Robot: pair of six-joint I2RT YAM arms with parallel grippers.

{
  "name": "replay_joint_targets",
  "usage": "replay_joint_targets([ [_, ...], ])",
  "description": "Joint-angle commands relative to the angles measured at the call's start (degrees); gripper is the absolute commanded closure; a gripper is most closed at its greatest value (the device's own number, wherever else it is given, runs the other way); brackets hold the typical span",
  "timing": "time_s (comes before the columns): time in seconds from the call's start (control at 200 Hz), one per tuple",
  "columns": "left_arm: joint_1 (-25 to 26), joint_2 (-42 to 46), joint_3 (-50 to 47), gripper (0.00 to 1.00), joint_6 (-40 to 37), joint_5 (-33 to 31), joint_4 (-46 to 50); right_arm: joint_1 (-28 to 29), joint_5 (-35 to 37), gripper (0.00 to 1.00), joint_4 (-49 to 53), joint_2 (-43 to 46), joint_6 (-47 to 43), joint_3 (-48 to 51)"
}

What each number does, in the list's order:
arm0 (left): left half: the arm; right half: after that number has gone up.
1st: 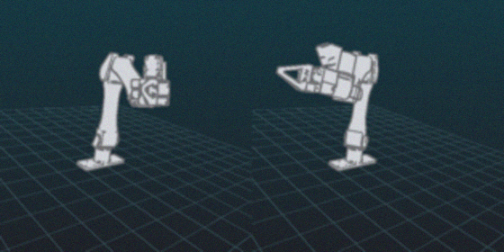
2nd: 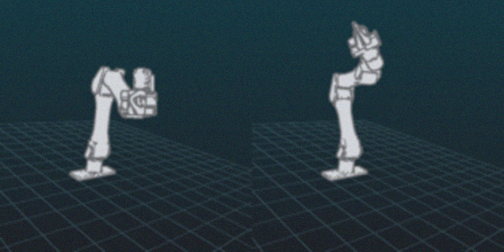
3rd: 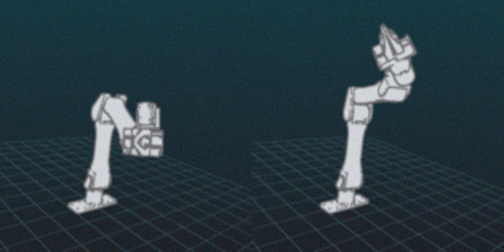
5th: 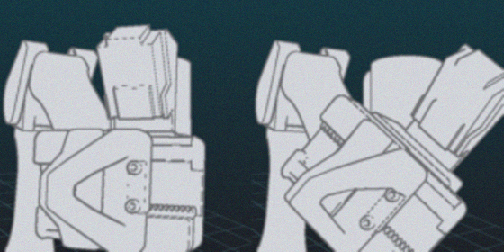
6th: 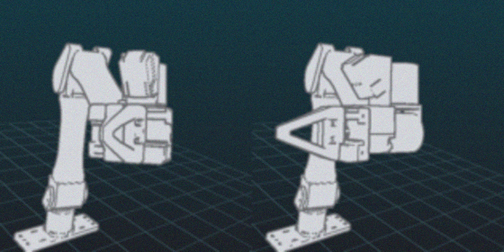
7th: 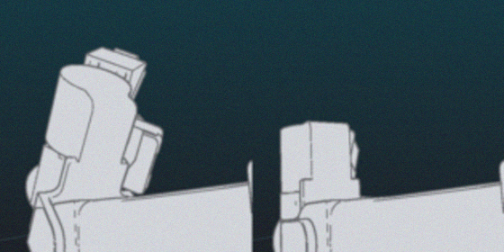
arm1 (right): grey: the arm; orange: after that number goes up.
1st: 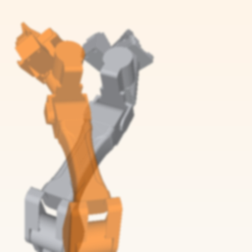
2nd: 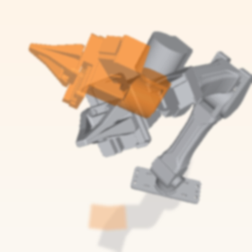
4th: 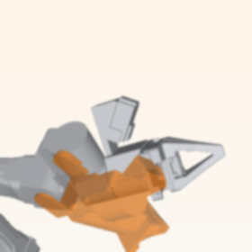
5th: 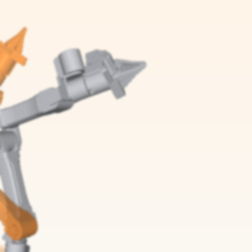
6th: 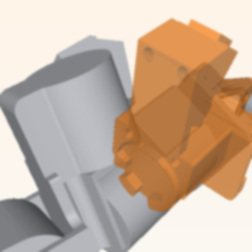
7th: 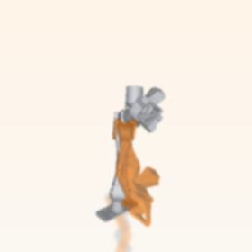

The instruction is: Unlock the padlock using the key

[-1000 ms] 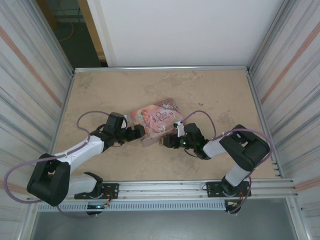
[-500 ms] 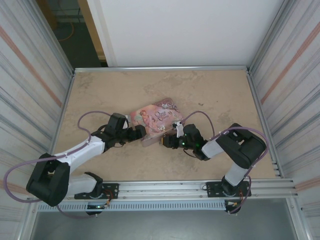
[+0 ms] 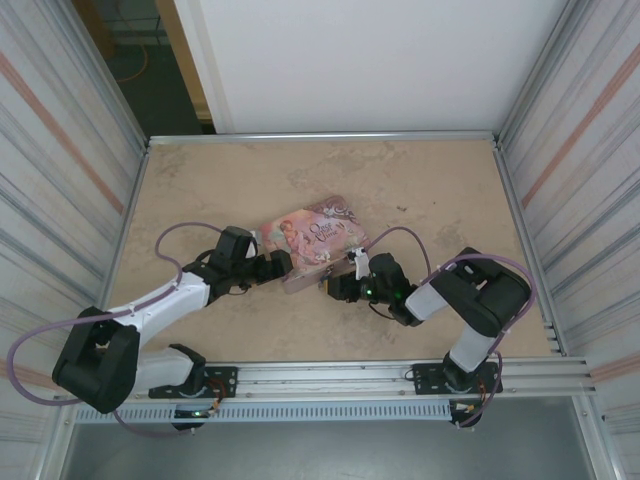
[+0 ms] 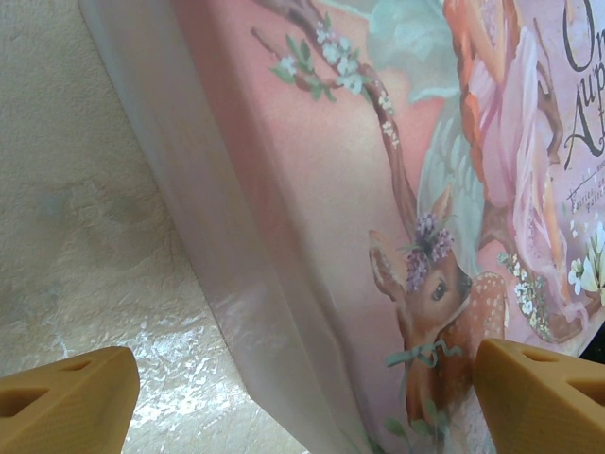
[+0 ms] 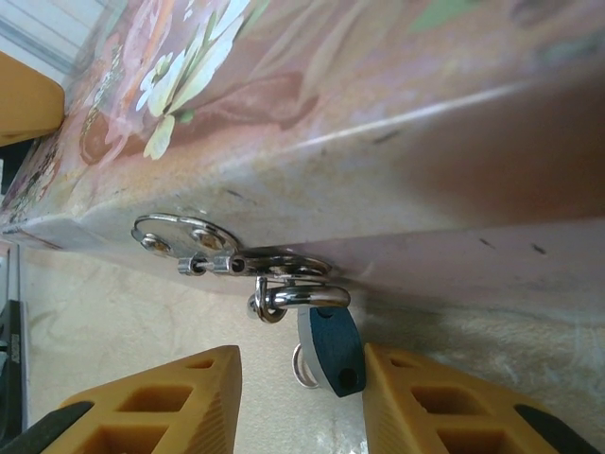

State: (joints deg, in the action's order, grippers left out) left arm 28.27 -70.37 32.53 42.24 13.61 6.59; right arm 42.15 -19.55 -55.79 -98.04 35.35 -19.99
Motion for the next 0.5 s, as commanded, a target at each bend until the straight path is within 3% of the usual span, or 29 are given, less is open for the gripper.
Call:
replay_joint_targets([
  [0.0,0.9,-0.1,-0.6,0.09,-0.5,-0.9,3.9,0.4,0.3,0.67,4.6,-2.4,0.8,-0.1],
  [0.371,0.9,-0.5,-0.6,0.09,-0.5,-0.7,4.0,-0.2,1.0,0.94,4.3,-1.3,2.5,0.4],
  [0.496,0.9,-0.1,-1.0,0.09,-0.5,-0.7,4.2,-0.8,1.0,0.98,3.5,-0.1,4.3,0.9],
])
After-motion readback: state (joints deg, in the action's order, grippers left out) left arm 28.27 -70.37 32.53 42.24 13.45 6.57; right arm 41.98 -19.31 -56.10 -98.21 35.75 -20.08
